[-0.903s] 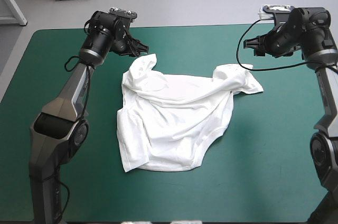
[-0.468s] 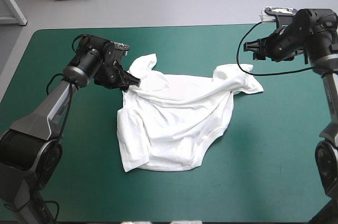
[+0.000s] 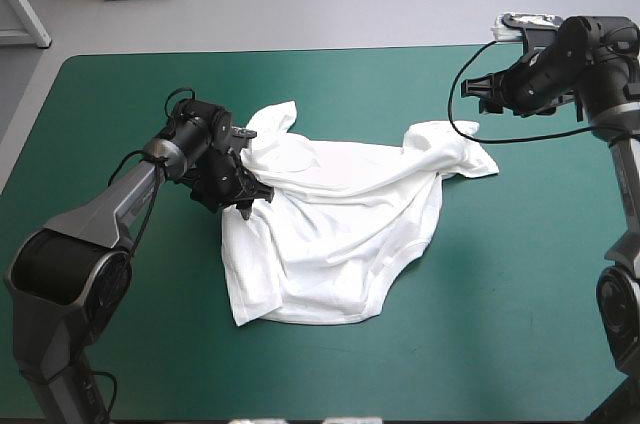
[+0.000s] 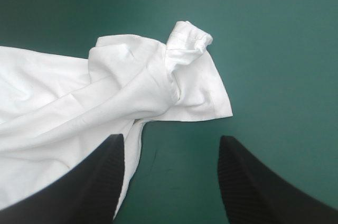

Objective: Fold the cloth

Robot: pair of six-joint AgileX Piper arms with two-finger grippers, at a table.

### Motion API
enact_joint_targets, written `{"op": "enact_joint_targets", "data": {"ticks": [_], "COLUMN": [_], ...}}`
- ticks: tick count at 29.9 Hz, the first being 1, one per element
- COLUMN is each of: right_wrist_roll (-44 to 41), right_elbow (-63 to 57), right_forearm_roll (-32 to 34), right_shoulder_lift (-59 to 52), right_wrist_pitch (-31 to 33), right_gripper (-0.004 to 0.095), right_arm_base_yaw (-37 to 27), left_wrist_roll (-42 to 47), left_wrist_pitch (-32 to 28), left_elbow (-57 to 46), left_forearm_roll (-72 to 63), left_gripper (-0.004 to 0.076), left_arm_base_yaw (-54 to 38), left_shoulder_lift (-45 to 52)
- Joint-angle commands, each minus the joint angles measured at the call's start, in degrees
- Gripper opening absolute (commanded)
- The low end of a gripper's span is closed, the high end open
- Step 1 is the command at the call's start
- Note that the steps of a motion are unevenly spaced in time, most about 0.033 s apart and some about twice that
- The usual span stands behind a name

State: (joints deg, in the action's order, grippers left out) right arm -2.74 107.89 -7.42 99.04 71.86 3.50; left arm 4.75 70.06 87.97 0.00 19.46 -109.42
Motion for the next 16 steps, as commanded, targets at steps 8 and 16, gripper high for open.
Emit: {"op": "enact_joint_targets", "data": {"ticks": [8, 16], "right_wrist_roll": [0.38, 1.84], "right_elbow": [1.31, -4.2], "right_forearm_roll": [-0.03, -2.76], "right_shoulder_lift": [-2.98, -3.83], "right_wrist_pitch": [-0.31, -0.31], "right_gripper": [0.0462, 0.0455], "right_arm_base_yaw": [-0.48, -0.36], "left_wrist_roll": [0.44, 0.44], "left_wrist_pitch": [-1.1, -1.1], "left_elbow": [0.77, 0.77], "left_forearm_roll": [3.1, 6.18], "left_gripper": [0.0238, -0.0009], "left_arm_base_yaw": [0.01, 0.01], "left_shoulder_lift": [-0.56, -0.56]}}
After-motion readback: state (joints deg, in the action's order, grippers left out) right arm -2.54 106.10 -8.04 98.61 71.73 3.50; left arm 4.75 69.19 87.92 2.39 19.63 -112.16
